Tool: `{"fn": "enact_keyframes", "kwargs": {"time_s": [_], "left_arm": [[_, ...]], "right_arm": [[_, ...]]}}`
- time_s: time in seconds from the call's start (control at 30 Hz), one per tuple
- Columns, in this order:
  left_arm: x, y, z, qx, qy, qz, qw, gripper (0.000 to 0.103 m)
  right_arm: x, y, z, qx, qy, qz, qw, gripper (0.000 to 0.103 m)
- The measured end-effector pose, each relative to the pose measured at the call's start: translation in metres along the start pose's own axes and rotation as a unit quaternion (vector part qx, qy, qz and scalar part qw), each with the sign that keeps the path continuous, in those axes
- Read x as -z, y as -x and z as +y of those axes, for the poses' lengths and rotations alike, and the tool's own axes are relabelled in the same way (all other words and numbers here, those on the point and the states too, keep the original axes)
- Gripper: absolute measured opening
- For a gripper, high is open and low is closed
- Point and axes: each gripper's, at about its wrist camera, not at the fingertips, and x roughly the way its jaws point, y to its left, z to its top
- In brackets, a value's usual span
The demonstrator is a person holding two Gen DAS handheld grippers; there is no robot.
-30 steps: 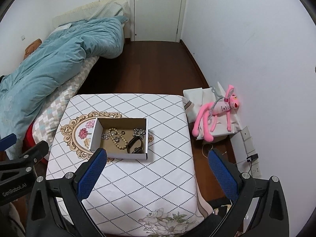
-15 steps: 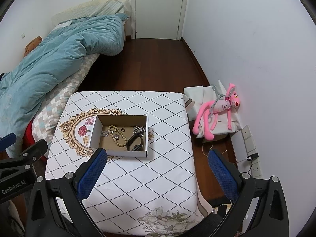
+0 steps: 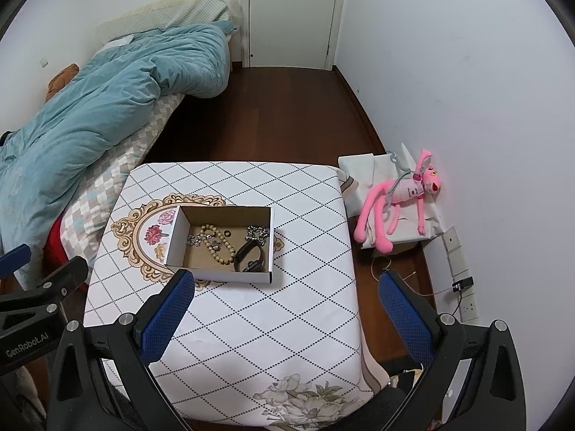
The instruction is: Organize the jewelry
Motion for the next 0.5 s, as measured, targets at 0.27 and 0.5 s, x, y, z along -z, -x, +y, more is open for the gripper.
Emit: {"fn": "enact_keyframes", "kwargs": {"time_s": [0.27,0.5], "left_arm": [[0.0024,0.0038,-0.0029,0.003,-0.004,-0.005,1.0000,0.103],[0.0018,0.0053,-0.0042,0.004,-0.005,-0.006,1.0000,0.103]], "right_arm": [[-0.0006,-0.0014,-0.0031,-0.003,-0.002,0.001,1.000,0.103],[-0.0009,0.0004,-0.0056,-0.007,-0.004,-0.002,1.000,0.103]]}}
